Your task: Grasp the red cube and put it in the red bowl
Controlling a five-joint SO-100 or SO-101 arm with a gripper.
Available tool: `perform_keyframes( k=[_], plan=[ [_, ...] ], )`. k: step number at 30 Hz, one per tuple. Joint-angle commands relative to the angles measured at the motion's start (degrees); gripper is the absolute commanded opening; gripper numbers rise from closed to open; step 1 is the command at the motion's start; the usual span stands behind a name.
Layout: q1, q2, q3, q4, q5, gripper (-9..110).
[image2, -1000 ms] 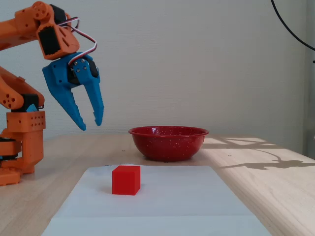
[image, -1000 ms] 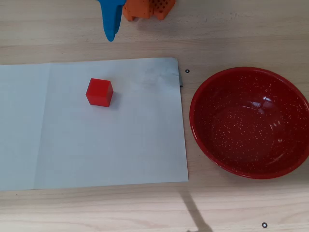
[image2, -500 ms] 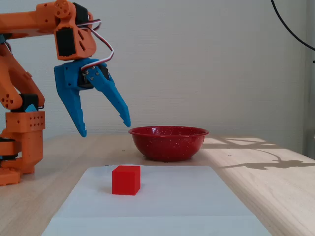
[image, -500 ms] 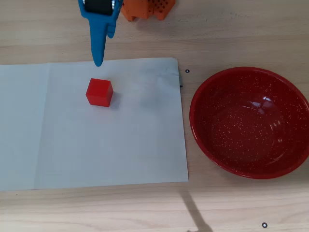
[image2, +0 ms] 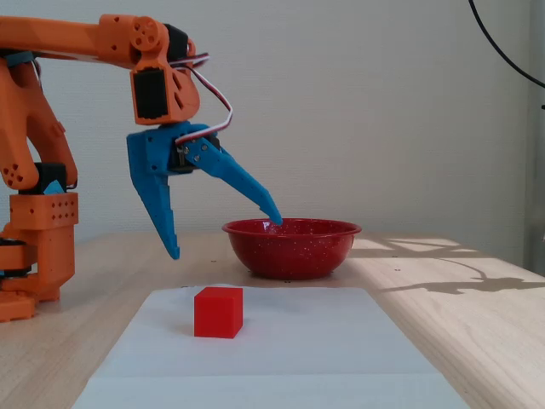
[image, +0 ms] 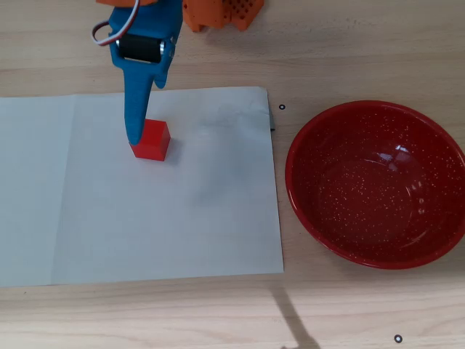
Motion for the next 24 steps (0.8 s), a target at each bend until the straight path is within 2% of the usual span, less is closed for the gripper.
perform_keyframes(
  k=[1,24],
  plan=[
    [-2.55,0.70,-6.50,-2.20,0.18,55],
    [-3.16,-12.04,-5.80,-12.92,1.49,54]
  ],
)
